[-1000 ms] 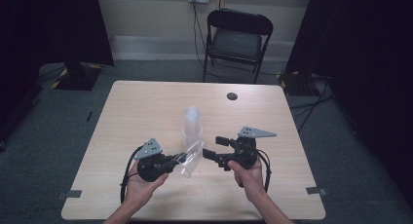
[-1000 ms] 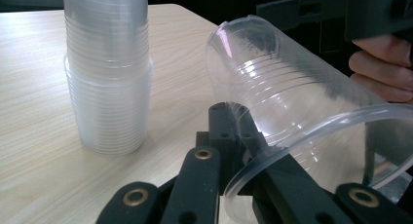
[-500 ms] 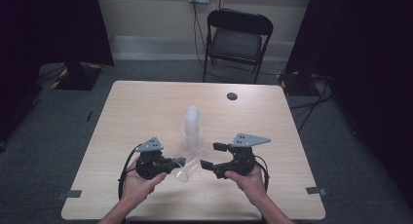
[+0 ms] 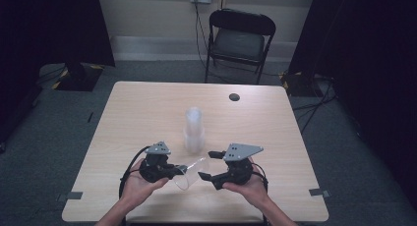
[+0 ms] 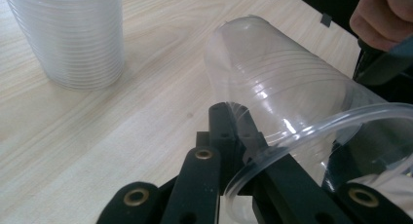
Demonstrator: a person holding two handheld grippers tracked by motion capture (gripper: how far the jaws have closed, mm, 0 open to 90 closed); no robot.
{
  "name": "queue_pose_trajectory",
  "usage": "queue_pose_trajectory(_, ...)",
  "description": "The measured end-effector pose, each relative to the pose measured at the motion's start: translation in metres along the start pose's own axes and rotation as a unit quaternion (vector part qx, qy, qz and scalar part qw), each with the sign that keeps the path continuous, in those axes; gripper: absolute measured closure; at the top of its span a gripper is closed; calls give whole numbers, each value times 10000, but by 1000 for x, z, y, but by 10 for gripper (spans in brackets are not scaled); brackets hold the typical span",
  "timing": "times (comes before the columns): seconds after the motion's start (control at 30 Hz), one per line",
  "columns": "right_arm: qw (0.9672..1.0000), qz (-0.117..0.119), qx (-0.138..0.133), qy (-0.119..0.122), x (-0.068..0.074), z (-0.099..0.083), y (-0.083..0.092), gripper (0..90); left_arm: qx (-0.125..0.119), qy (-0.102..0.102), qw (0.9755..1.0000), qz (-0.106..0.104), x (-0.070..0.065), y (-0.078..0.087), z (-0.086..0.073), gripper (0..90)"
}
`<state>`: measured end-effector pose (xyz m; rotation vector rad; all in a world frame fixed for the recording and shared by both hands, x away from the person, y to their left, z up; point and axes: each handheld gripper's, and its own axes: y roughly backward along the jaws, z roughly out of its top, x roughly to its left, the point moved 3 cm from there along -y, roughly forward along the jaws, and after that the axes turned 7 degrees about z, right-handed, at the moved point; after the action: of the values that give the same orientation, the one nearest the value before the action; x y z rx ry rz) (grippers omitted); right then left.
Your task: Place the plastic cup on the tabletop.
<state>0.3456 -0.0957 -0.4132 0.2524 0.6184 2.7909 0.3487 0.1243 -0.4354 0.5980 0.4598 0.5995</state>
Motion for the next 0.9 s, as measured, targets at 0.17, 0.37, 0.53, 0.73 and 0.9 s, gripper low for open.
queue_pose_trajectory(0.17, 9985, -106, 237, 488, 6, 0, -4, 240, 243, -44, 9997, -81, 1, 1, 4, 900)
queue_pose_trajectory(0.37, 9932, -165, 602, 985, 14, -4, -12, 221, 488, -29, 9987, -156, 4, 0, 6, 900)
queue_pose_trajectory(0.53, 9832, -211, 937, 1551, 24, -8, -24, 188, 655, 65, 9974, -279, 1, -7, 7, 900)
queue_pose_trajectory(0.73, 9736, -314, 1195, 1920, 29, -10, -33, 181, 800, 230, 9958, -378, 2, -9, 11, 900)
queue_pose_trajectory(0.9, 9704, -359, 1243, 2037, 30, -10, -39, 165, 898, 178, 9946, -481, -2, -14, 15, 900)
